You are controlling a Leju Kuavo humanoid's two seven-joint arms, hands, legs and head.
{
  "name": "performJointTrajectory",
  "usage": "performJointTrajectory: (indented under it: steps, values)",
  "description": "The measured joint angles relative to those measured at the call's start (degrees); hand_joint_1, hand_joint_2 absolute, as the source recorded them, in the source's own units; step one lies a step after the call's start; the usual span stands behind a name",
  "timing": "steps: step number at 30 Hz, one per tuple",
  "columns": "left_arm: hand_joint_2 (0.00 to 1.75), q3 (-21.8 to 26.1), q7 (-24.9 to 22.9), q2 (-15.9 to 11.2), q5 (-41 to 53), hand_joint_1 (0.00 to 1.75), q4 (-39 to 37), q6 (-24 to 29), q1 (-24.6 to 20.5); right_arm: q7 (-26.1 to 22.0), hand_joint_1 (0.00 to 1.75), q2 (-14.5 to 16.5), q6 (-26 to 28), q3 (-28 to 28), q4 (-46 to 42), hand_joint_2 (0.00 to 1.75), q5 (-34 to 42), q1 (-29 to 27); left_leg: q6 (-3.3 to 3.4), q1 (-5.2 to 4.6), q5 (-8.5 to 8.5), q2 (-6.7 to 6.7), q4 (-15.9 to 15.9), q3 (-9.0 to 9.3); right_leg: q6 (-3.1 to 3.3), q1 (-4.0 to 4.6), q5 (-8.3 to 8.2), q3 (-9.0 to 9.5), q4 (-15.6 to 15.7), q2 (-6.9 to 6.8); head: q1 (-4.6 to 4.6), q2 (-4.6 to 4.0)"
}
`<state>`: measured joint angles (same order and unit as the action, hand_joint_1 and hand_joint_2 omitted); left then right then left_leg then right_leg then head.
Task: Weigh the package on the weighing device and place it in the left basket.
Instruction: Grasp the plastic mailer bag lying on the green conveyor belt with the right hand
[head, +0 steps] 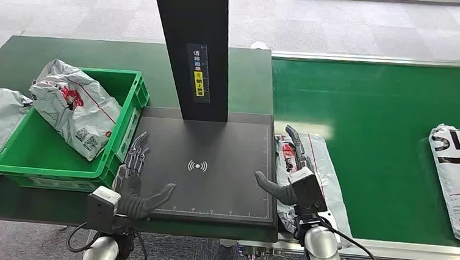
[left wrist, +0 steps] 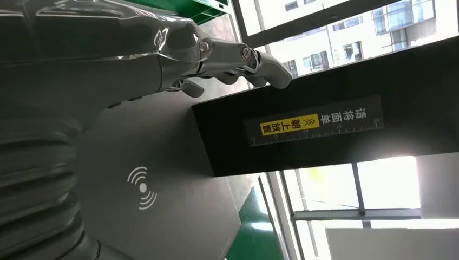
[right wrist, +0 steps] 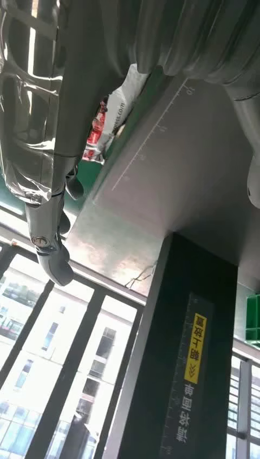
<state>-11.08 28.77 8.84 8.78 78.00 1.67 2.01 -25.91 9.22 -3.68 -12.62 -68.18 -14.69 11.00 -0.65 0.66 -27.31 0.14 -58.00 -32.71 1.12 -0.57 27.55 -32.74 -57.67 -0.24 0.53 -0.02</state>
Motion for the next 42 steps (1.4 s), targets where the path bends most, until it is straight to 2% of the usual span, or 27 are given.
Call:
performJointTrajectory:
  steps: [3,8,13,16,21,24,29,35,42]
  values:
    - [1.75,0.6,1.0,-0.3,-0.9,0.00,-0.3,-0.3,0.0,0.0,0.00,0.5,0.3,-0.6,0.4,1.75,-0.5,0.3,0.00,0.00,0.00,0.00,0.0,-0.01,0.00,0.00,0.00,0.00,0.0,0.00,0.00,0.00]
    - [1.75,2.2,3.3,-1.1,-2.4,0.00,-4.1,0.1,-2.1,0.9,0.00,3.2,1.2,-2.4,2.5,1.75,-1.2,3.6,-0.06,0.04,0.08,0.01,0.0,0.00,0.03,0.01,-0.02,-0.02,0.0,0.01,0.00,0.00]
    - [1.75,2.3,2.4,-1.4,-2.4,0.00,-4.4,1.7,-2.5,3.4,0.00,4.2,2.2,-2.9,2.8,1.75,-2.6,5.8,-0.09,0.02,0.11,-0.03,0.0,0.01,0.04,0.03,-0.03,-0.03,0.0,-0.02,0.00,0.00]
    - [1.75,0.9,0.7,-1.2,-0.3,0.00,-3.6,2.0,-2.4,4.6,0.00,3.1,6.9,-2.3,2.2,1.75,-7.4,5.3,-0.07,-0.02,0.09,-0.14,0.0,-0.02,0.01,0.00,-0.02,-0.04,0.0,-0.14,0.00,0.00]
    - [1.75,-3.0,-0.6,-0.5,1.7,0.00,-2.7,3.0,-2.3,4.0,0.00,-0.4,13.8,1.0,1.3,1.75,-15.2,2.4,0.04,-0.06,0.01,-0.10,-0.1,-0.08,-0.03,-0.04,-0.03,-0.02,0.1,-0.14,-0.01,0.01]
    - [1.75,-3.6,-0.9,-0.5,1.6,0.00,-1.8,4.1,-1.7,3.7,0.00,-2.3,15.7,2.6,1.8,1.75,-16.8,2.0,0.06,-0.06,0.00,-0.08,-0.1,-0.09,-0.04,-0.09,-0.04,-0.03,0.1,-0.13,0.00,0.00]
    - [1.75,-3.3,-1.2,-0.9,0.2,0.00,0.1,5.3,-0.1,4.5,0.00,-4.7,17.8,4.1,5.6,1.75,-17.2,5.3,0.04,-0.03,0.03,-0.09,-0.1,-0.06,-0.04,-0.09,-0.05,-0.04,0.0,-0.12,0.00,0.00]
    - [1.75,-2.4,-1.2,-1.0,-0.5,0.00,0.9,5.3,0.9,12.2,0.00,-6.3,19.2,5.5,12.5,1.75,-19.9,9.0,0.06,-0.02,0.09,-0.10,-0.1,-0.06,-0.02,-0.07,-0.05,-0.04,0.0,-0.13,-0.01,0.00]
    - [1.75,-2.3,-1.2,-0.8,-0.3,0.00,0.6,4.1,0.7,21.7,0.00,-7.2,11.3,6.1,21.0,1.75,-24.8,10.5,0.07,-0.05,0.09,-0.12,-0.1,-0.09,-0.05,-0.08,-0.06,-0.06,0.0,-0.14,0.00,0.00]
